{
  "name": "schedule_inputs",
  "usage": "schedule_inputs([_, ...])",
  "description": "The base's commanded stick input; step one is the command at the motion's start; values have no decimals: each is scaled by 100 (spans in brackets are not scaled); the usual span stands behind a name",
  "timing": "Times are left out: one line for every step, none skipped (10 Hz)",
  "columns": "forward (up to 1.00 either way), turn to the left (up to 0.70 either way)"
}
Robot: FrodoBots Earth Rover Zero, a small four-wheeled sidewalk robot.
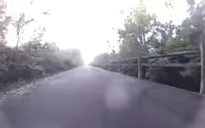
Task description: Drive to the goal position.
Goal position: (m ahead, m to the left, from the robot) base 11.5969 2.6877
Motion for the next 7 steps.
schedule_inputs([100,0])
schedule_inputs([100,0])
schedule_inputs([100,0])
schedule_inputs([100,0])
schedule_inputs([100,0])
schedule_inputs([100,0])
schedule_inputs([100,0])
